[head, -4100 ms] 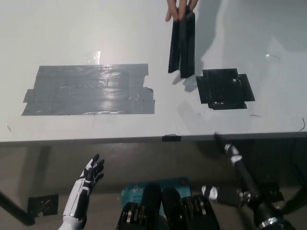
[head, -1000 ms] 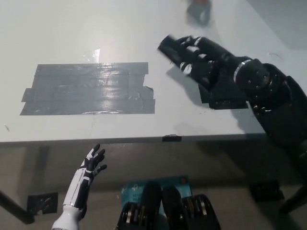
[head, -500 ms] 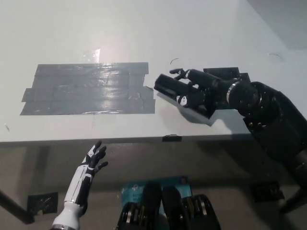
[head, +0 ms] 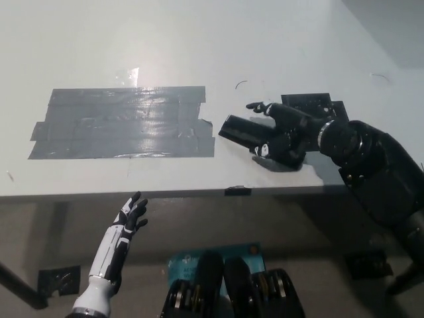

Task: A person hands a stapler to the robot and the robot grabs it with its right hand and places it on the desk infront of it

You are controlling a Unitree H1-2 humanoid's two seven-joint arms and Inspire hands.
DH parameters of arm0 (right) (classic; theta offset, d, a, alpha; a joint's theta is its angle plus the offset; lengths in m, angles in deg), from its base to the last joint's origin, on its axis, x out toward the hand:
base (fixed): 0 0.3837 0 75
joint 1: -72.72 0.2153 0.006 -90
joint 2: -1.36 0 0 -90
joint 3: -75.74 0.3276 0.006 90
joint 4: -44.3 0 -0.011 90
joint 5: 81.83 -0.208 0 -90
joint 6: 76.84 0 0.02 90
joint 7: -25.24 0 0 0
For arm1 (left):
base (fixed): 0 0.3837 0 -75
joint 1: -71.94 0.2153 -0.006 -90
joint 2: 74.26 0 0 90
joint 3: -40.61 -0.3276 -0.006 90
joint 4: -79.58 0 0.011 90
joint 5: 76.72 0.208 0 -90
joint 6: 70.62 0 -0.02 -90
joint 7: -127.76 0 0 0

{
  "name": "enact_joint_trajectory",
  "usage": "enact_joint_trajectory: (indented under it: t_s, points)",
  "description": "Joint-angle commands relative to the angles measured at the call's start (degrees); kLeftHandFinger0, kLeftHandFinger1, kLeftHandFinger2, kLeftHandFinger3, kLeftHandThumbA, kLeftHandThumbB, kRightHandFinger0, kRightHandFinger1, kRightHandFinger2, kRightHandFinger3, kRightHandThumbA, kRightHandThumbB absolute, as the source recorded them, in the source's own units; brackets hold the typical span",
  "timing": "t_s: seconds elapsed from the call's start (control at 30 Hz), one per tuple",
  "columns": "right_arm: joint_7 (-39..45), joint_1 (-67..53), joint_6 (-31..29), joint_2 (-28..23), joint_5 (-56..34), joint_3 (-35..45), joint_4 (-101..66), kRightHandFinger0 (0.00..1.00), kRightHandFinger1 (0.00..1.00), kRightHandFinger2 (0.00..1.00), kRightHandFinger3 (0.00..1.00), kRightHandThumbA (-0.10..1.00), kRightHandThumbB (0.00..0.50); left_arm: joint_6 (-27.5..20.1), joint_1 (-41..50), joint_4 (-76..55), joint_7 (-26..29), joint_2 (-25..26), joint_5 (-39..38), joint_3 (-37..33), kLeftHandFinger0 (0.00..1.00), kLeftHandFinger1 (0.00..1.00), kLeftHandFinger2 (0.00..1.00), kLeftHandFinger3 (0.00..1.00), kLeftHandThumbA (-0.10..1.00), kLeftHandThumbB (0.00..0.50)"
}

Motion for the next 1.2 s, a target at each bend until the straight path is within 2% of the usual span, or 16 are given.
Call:
enact_joint_trajectory:
  t_s: [0.0, 0.03, 0.17, 0.27, 0.33, 0.4, 0.53, 0.63, 0.7, 0.73, 0.83, 0.93, 1.0, 1.1, 1.17]
  points:
    - [-2.3, 2.5, -1.3, -1.3, 1.4, 2.9, -4.8, 1.0, 1.0, 1.0, 1.0, 0.91, 0.5, -1.1, -0.9, -0.8, -0.5, 0.7, -0.2, 0.2, 0.99, 1.0, 1.0, 1.0, 0.97, 0.304]
    - [-3.2, 2.5, -2.0, -1.6, 1.9, 3.3, -5.8, 1.0, 1.0, 1.0, 1.0, 0.95, 0.5, -0.9, -1.0, -0.9, -0.5, 0.6, -0.2, 0.2, 0.99, 1.0, 1.0, 1.0, 0.97, 0.304]
    - [-5.4, 2.6, -4.3, -1.9, 2.4, 4.9, -6.4, 1.0, 1.0, 1.0, 1.0, 1.0, 0.5, -1.0, -1.0, -0.7, -0.5, 0.6, -0.2, 0.2, 0.99, 1.0, 1.0, 1.0, 0.97, 0.314]
    - [-7.0, 2.9, -4.6, -1.8, 3.4, 6.5, -7.7, 1.0, 1.0, 1.0, 1.0, 1.0, 0.496, -0.9, -1.0, -0.7, -0.6, 0.8, -0.1, 0.1, 1.0, 1.0, 1.0, 1.0, 0.98, 0.316]
    - [-8.6, 3.1, -5.0, -1.9, 3.6, 8.1, -9.7, 1.0, 1.0, 1.0, 1.0, 0.98, 0.454, -0.5, -1.1, -1.0, -0.4, 0.8, 0.3, 0.1, 0.99, 1.0, 1.0, 1.0, 0.99, 0.318]
    - [-8.9, 3.2, -5.2, -2.0, 3.4, 9.3, -11.1, 1.0, 1.0, 1.0, 1.0, 1.0, 0.459, -0.7, -1.1, -0.9, -0.4, 0.8, 0.3, 0.1, 0.99, 1.0, 1.0, 1.0, 0.99, 0.315]
    - [-9.0, 2.7, -4.2, -2.9, 2.1, 13.5, -19.3, 1.0, 1.0, 1.0, 1.0, 1.0, 0.443, -1.0, -1.3, -0.7, -0.3, 0.7, 0.5, 0.0, 0.99, 1.0, 1.0, 1.0, 1.0, 0.314]
    - [-8.1, 0.2, -3.3, -3.2, 0.4, 16.7, -30.6, 1.0, 1.0, 1.0, 1.0, 1.0, 0.452, -0.2, -1.5, -1.2, -0.5, 0.7, 0.3, 0.0, 1.0, 1.0, 1.0, 1.0, 0.99, 0.306]
    - [-7.3, -1.7, -0.7, -3.4, 0.9, 17.4, -37.9, 1.0, 1.0, 1.0, 1.0, 1.0, 0.418, -0.2, -1.6, -1.1, -0.6, 0.8, 0.5, 0.0, 1.0, 1.0, 1.0, 1.0, 0.99, 0.299]
    - [-6.5, -3.8, 0.0, -3.3, -0.2, 18.3, -43.5, 1.0, 1.0, 1.0, 1.0, 1.0, 0.388, -0.3, -1.6, -1.0, -0.5, 0.8, 0.6, 0.0, 1.0, 1.0, 1.0, 1.0, 0.99, 0.296]
    - [-5.7, -8.2, 1.9, -2.6, -1.8, 19.1, -52.2, 1.0, 1.0, 1.0, 1.0, 1.0, 0.401, -0.6, -1.4, -0.8, -0.5, 0.8, 0.4, 0.0, 1.0, 1.0, 1.0, 1.0, 1.0, 0.299]
    - [-5.6, -16.0, 3.5, -1.4, -3.8, 19.3, -61.4, 1.0, 1.0, 1.0, 1.0, 1.0, 0.383, -0.8, -0.8, -0.6, -0.7, 0.7, 0.1, -0.1, 1.0, 1.0, 1.0, 1.0, 0.99, 0.316]
    - [-7.1, -24.1, 1.7, -0.1, -5.5, 19.6, -64.7, 1.0, 1.0, 1.0, 1.0, 1.0, 0.385, -0.7, -0.1, -0.9, -0.6, 0.6, 0.4, -0.2, 1.0, 1.0, 1.0, 1.0, 1.0, 0.331]
    - [-8.1, -27.8, 1.0, 1.0, -6.1, 19.9, -65.1, 1.0, 1.0, 1.0, 1.0, 1.0, 0.393, -0.7, 0.3, -0.8, -0.5, 0.6, 0.4, -0.3, 1.0, 1.0, 1.0, 1.0, 1.0, 0.339]
    - [-10.4, -34.8, -1.3, 4.0, -8.8, 20.6, -63.6, 1.0, 1.0, 1.0, 1.0, 1.0, 0.402, -0.6, 1.3, -1.0, -0.6, 0.5, 0.2, -0.3, 1.0, 1.0, 1.0, 1.0, 1.0, 0.358]
